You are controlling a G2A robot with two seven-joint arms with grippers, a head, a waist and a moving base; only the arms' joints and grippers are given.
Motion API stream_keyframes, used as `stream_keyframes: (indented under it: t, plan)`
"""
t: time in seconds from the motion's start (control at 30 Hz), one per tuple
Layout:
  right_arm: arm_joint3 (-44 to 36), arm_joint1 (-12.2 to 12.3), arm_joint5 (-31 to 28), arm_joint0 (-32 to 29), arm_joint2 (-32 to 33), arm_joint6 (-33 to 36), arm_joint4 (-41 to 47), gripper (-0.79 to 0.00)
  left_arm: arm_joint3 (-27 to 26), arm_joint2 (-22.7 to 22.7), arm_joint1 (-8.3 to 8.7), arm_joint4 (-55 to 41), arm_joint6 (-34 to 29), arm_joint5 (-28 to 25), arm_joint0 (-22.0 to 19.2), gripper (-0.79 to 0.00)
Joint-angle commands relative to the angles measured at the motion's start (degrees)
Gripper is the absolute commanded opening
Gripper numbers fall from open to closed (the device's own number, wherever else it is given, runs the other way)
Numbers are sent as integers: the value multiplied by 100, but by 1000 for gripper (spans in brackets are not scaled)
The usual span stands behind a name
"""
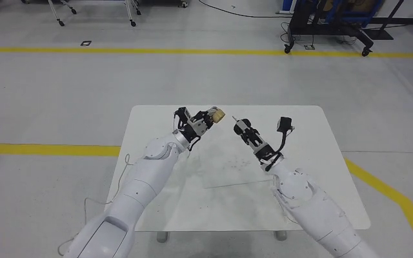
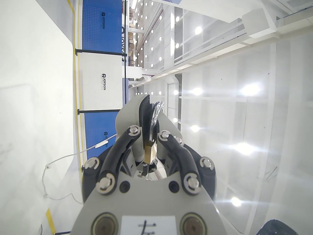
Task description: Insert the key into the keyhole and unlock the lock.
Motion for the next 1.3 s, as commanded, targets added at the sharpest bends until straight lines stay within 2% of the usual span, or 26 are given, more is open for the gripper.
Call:
stream_keyframes:
  t: [0.0, 0.67, 1.27]
  plan:
    - [132, -60, 6, 84, -132, -107, -139, -785, -30, -10, 1, 98, 54, -1, 9, -785]
    - [577, -359, -13, 276, -281, -61, -442, -785, -197, -140, -9, 638, 247, -84, 117, -785]
    - [385, -452, 69, 79, -42, 145, -890, -785, -187, -259, -42, 834, 267, -60, 115, -785]
